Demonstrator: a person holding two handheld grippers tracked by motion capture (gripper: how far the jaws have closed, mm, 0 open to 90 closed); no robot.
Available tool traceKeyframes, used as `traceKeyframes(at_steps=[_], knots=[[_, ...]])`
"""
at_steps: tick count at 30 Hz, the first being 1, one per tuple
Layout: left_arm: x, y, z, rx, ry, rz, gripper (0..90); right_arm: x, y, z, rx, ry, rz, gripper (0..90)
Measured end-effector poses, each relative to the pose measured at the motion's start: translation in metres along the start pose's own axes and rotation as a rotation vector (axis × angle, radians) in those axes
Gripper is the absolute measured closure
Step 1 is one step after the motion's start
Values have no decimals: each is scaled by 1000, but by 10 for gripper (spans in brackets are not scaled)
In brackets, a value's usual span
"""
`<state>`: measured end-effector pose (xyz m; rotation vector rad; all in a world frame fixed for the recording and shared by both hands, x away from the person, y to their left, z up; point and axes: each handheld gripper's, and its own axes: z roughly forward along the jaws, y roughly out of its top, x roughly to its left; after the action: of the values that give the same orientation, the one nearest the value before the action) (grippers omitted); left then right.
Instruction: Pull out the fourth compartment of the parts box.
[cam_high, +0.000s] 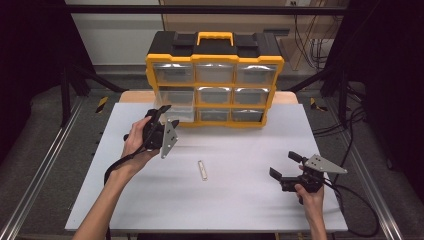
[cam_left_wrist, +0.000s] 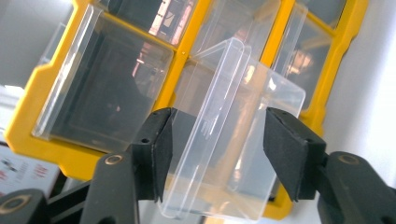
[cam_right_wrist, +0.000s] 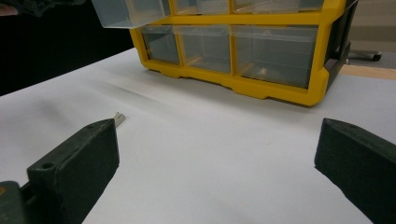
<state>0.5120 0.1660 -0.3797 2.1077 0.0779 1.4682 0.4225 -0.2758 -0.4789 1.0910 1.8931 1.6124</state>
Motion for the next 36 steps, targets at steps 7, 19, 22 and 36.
traceKeyframes(at_steps=[7,19,22,36], knots=[[5,-5,-6,-38,-47,-195,338,0,0,0,-4,0,0,5],[12,-18,-14,-58,-108,-471,226,0,0,0,0,0,1,5],[14,-19,-16,-63,-115,-519,196,0,0,0,1,-1,0,5],[10,-30,-26,-79,-157,-688,129,0,0,0,-1,-2,-3,5]])
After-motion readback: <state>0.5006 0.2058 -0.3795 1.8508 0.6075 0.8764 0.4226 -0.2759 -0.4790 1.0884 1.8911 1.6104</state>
